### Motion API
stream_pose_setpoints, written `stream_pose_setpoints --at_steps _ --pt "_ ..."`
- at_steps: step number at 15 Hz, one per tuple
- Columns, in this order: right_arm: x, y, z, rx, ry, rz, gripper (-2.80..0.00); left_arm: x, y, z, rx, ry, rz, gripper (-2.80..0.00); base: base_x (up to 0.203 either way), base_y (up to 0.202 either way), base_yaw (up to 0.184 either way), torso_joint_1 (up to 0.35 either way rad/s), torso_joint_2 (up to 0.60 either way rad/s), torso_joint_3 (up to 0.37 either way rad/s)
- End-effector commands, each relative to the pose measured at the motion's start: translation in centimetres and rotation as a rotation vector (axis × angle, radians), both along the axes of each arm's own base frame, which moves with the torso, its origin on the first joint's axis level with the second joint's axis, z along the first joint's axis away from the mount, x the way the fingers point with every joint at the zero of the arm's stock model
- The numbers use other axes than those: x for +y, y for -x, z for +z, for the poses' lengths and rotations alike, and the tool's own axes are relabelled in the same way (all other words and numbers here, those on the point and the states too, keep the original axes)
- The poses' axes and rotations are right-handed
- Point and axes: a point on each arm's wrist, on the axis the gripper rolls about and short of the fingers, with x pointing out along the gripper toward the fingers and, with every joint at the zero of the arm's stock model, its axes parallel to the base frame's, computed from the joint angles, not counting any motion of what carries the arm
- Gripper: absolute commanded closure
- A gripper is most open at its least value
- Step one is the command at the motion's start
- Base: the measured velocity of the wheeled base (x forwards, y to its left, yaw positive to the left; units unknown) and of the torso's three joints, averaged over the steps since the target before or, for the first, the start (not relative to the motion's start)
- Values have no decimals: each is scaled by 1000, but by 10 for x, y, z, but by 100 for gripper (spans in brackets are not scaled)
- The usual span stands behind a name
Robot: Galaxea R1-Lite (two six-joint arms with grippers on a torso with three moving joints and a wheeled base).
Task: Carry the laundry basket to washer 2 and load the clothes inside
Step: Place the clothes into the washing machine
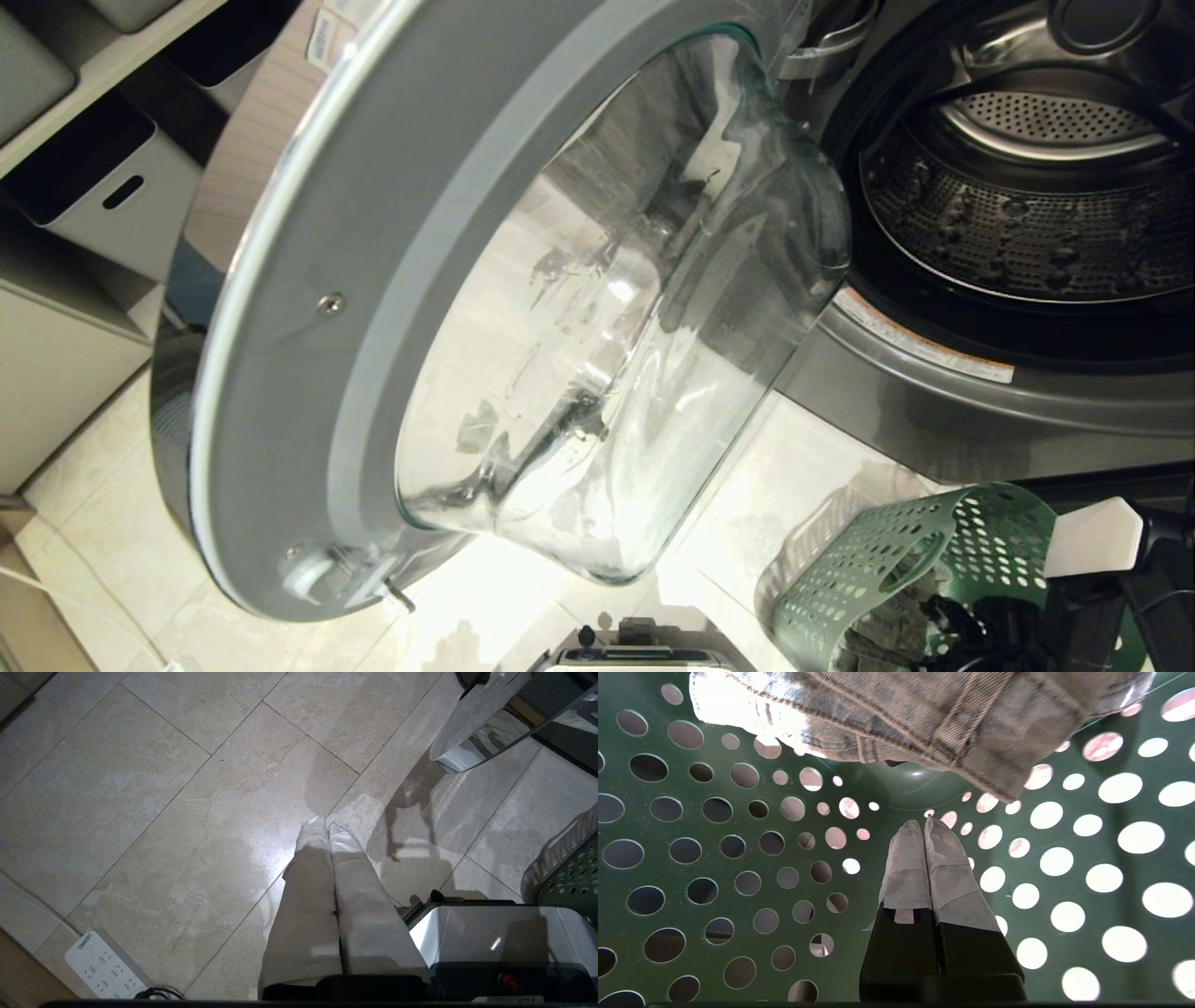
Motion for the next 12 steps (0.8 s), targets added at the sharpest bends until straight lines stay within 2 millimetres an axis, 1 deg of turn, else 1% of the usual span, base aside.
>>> stream_pose_setpoints --at_steps 1,5,12 --pt "-1 -1 2 -10 3 0 0 0 0 0 1 0 0 0 0 0 0 0 0 0" --pt "0 2 1 0 -1 1 0 0 0 0 1 0 0 0 0 0 0 0 0 0" --pt "-1 0 1 -6 2 2 0 0 0 0 1 0 0 0 0 0 0 0 0 0"
